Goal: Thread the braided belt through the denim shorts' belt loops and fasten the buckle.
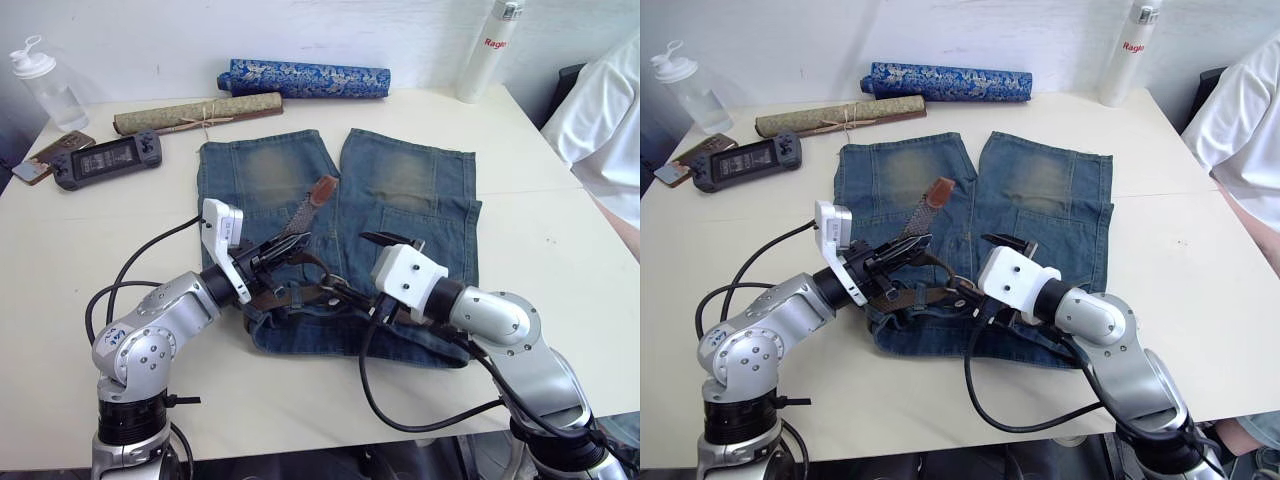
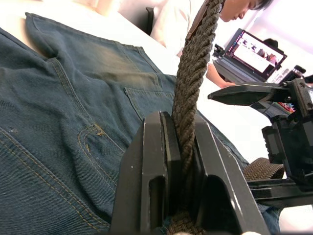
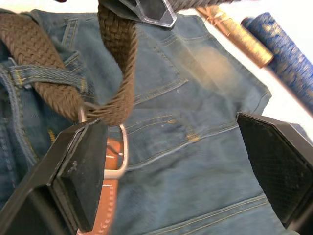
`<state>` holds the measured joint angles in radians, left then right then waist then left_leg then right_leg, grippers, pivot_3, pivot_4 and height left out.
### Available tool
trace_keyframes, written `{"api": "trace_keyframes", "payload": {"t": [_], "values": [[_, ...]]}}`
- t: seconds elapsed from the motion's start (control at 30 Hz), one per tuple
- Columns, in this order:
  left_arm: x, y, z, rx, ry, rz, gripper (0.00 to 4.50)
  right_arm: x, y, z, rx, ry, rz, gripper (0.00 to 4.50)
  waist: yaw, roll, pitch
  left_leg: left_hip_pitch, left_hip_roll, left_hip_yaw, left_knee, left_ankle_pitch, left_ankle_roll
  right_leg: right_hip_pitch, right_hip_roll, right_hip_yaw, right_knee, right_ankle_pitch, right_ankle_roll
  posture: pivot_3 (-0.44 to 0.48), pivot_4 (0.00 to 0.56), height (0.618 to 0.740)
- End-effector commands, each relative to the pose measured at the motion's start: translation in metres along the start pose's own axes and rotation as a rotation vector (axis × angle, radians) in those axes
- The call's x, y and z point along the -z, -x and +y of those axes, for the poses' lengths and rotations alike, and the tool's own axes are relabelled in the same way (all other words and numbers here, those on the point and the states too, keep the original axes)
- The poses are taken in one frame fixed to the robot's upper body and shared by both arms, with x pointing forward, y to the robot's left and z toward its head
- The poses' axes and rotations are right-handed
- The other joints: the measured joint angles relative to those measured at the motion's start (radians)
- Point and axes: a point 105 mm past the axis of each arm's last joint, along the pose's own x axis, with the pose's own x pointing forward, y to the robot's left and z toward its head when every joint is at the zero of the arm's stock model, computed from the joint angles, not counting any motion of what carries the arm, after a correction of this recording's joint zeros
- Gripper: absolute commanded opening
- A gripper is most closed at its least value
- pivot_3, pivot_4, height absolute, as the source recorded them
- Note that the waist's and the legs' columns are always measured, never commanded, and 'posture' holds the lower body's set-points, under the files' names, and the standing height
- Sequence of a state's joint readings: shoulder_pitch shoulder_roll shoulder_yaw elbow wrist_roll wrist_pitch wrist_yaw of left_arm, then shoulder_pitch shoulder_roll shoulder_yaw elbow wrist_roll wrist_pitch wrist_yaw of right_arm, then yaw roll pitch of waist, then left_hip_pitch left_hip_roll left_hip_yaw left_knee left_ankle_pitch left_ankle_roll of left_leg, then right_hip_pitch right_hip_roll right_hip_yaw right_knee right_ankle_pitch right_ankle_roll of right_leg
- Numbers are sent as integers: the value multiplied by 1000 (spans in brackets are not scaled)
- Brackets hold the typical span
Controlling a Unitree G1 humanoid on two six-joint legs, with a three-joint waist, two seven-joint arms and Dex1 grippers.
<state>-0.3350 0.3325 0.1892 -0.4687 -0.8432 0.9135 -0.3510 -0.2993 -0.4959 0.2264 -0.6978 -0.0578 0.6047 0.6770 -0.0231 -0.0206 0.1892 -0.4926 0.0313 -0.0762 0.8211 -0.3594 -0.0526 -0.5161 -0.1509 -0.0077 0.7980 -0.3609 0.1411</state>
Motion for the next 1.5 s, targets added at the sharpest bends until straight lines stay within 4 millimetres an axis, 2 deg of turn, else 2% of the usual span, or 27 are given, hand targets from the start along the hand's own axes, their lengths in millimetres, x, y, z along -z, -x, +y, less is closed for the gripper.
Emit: {"api": "trace_keyframes", "payload": {"t": [0.03, 0.07, 0.1, 0.13, 0.23, 0.27, 0.37, 0.43, 0.63, 0.73, 0.9, 1.0, 1.13, 1.2, 1.5], "values": [[-8, 4, -8, 16, -60, -25, 0, -10, 3, -7, 73, -90, -60, 3159, -1, 0, 0, 0, 0, 0, 0, 0, 0, 0, 0, 0, 0, 0, 0, 0, 150, 645], [-7, 5, -8, 14, -63, -22, 0, -11, 3, -8, 84, -140, -71, 2798, -1, 0, 0, 0, 0, 0, 0, 0, 0, 0, 0, 0, 0, 0, 0, 0, 150, 645], [-7, 5, -8, 14, -67, -19, 0, -11, 3, -9, 89, -190, -80, 2038, -1, 0, 0, 0, 0, 0, 0, 0, 0, 0, 0, 0, 0, 0, 0, 0, 150, 645], [-6, 5, -8, 13, -70, -17, 0, -11, 3, -9, 90, -220, -85, 1766, -1, 0, 0, 0, 0, 0, 0, 0, 0, 0, 0, 0, 0, 0, 0, 0, 150, 645], [-5, 6, -9, 14, -82, -9, 0, -9, 1, 2, 28, -351, -81, 416, -1, 0, 0, 0, 0, 0, 0, 0, 0, 0, 0, 0, 0, 0, -1, 0, 150, 645], [-5, 6, -9, 14, -85, -7, 0, -4, 0, 12, -26, -421, -60, 69, -1, 0, 0, 0, 0, 0, 0, 0, 0, 0, 0, 0, 0, -1, -1, 0, 150, 645], [-3, 6, -9, 19, -101, 5, 0, 15, 0, 39, -146, -556, 35, 69, 1, 0, 0, 0, 0, 0, 0, 0, 0, 0, 0, 0, 0, -1, -2, 0, 150, 645], [-2, 6, -10, 25, -112, 14, 0, 24, -1, 49, -171, -585, 82, 69, 0, 0, 0, 0, 0, 0, 0, 0, 0, 0, 0, 0, 0, -1, -3, 0, 150, 645], [0, 7, -10, 23, -129, 24, 0, 43, -10, 58, -167, -563, 182, 69, -4, 0, 0, 1, 0, -1, -1, 0, 0, 0, 0, 0, 0, -2, -3, 0, 150, 645], [-3, 12, -1, -29, -142, 13, 0, 59, -11, 66, -182, -501, 281, 69, -3, 0, 0, 1, 0, -1, -1, 0, 0, 1, 0, 0, 0, -2, -3, 0, 150, 645], [-9, 25, 21, -133, -170, 3, 0, 69, -9, 75, -213, -420, 359, 69, -1, -1, -1, 2, 0, -1, -1, 0, 0, 2, 0, 0, -1, -2, -5, 0, 150, 645], [-15, 37, 36, -194, -202, 5, 0, 72, -8, 79, -217, -419, 379, 69, -1, -2, -3, 2, 0, -1, -1, 0, 0, 2, 0, 0, -1, -3, -5, 0, 150, 645], [-19, 47, 45, -223, -226, 13, 0, 74, -8, 81, -215, -420, 390, 69, -2, -4, -4, 3, 0, -1, -1, 0, 1, 2, 0, 0, -1, -4, -7, 0, 150, 645], [-17, 48, 43, -213, -236, 26, 0, 73, -8, 81, -215, -420, 387, 69, -2, -5, -5, 3, 0, -1, -1, 0, 1, 2, 0, -1, -1, -9, -17, 0, 150, 645], [-3, 40, 31, -160, -257, 65, 0, 53, -17, 61, -159, -408, 295, 69, -2, -5, -5, 3, 0, -2, -1, 0, 1, 2, 0, -1, -1, -9, -17, 0, 150, 645]]}}
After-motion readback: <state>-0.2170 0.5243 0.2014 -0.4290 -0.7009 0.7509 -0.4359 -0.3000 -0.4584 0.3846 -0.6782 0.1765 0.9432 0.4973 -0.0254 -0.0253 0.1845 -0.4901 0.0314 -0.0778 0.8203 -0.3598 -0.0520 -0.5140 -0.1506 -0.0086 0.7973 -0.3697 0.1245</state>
